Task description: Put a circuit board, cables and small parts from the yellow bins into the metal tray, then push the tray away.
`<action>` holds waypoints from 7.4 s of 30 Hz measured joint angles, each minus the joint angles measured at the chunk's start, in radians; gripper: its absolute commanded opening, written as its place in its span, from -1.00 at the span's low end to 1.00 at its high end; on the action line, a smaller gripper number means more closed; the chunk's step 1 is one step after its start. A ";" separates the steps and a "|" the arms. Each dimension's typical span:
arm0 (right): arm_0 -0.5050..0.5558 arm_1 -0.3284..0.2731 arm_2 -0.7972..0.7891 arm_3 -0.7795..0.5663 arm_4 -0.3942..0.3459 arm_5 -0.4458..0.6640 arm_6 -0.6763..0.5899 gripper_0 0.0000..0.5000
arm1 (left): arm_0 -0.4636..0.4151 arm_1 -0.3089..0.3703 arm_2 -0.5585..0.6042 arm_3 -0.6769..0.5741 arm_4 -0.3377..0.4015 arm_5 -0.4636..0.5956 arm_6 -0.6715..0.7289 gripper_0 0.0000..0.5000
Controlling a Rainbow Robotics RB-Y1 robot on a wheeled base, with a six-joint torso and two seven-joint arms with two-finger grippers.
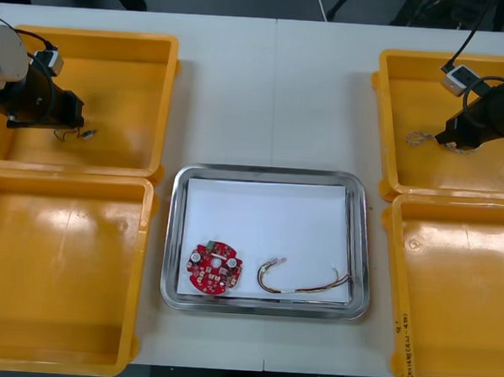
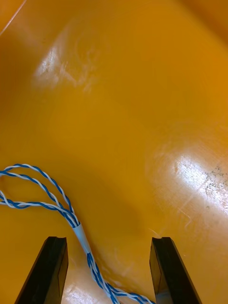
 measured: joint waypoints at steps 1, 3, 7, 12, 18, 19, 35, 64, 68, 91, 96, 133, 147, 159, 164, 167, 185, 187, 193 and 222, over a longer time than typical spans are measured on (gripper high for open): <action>0.000 0.000 0.002 0.000 0.003 -0.001 0.000 1.00 | 0.003 0.000 0.000 0.000 0.001 -0.002 0.000 1.00; 0.000 0.000 0.009 0.000 0.008 -0.006 0.000 1.00 | 0.007 0.000 -0.001 0.000 0.003 -0.006 0.000 1.00; 0.000 0.000 0.037 0.000 0.010 -0.021 0.000 1.00 | 0.010 0.000 -0.016 0.000 0.005 -0.019 0.000 0.99; 0.000 0.004 0.050 0.000 0.010 -0.037 0.000 1.00 | 0.010 0.000 -0.033 0.000 0.012 -0.031 0.000 0.08; 0.000 0.014 0.050 0.000 0.011 -0.065 0.000 1.00 | 0.010 0.000 -0.033 0.000 0.022 -0.038 0.000 -1.00; 0.000 0.016 0.050 0.000 0.011 -0.071 0.000 1.00 | 0.010 0.000 -0.033 0.000 0.023 -0.038 0.000 -1.00; 0.013 0.026 0.050 -0.003 -0.028 -0.074 0.000 1.00 | 0.010 0.000 -0.031 -0.003 0.036 -0.029 0.000 -1.00; 0.098 0.026 0.061 -0.167 -0.039 0.040 0.001 1.00 | 0.000 0.007 0.126 -0.269 -0.076 0.441 0.000 -1.00; 0.108 0.030 0.062 -0.167 -0.043 0.019 0.001 1.00 | -0.001 0.007 0.134 -0.326 -0.076 0.508 0.000 -1.00; 0.121 0.054 0.070 -0.170 -0.074 -0.032 0.001 -1.00 | -0.001 -0.105 0.071 -0.721 -0.110 0.693 0.310 -1.00; 0.122 0.054 0.072 -0.171 -0.082 -0.038 0.001 -1.00 | -0.001 -0.155 0.014 -0.764 -0.127 0.693 0.405 -1.00; 0.219 0.054 -0.010 -0.931 -0.008 0.692 -0.097 -1.00 | 0.232 -0.317 -0.439 -0.932 -0.263 0.568 0.730 -1.00; 0.322 0.049 0.012 -1.153 -0.141 0.698 -0.306 -1.00 | 0.268 -0.317 -0.491 -0.911 -0.267 0.465 0.794 -1.00; 0.324 0.025 0.180 -1.264 -0.166 0.698 -0.351 -1.00 | 0.273 -0.317 -0.506 -0.905 -0.274 0.454 0.795 -0.94; 0.324 0.020 0.241 -1.307 -0.189 0.698 -0.423 -1.00 | 0.281 -0.317 -0.506 -0.904 -0.275 0.443 0.795 0.94; 0.324 0.018 0.267 -1.325 -0.199 0.698 -0.441 -1.00 | 0.284 -0.317 -0.506 -0.904 -0.275 0.438 0.795 1.00; 0.324 0.012 0.387 -1.406 -0.249 0.698 -0.497 -1.00 | 0.279 -0.313 -0.504 -0.904 -0.252 0.442 0.804 1.00; 0.324 0.012 0.391 -1.408 -0.261 0.698 -0.497 -1.00 | 0.268 -0.309 -0.497 -0.907 -0.223 0.480 0.804 1.00; 0.324 0.012 0.414 -1.417 -0.268 0.698 -0.498 -1.00 | 0.212 -0.293 -0.428 -0.941 -0.131 0.603 0.804 1.00; 0.323 0.047 0.797 -1.436 -0.193 0.643 -0.702 -1.00 | 0.070 -0.010 -0.092 -0.917 0.177 0.693 0.760 1.00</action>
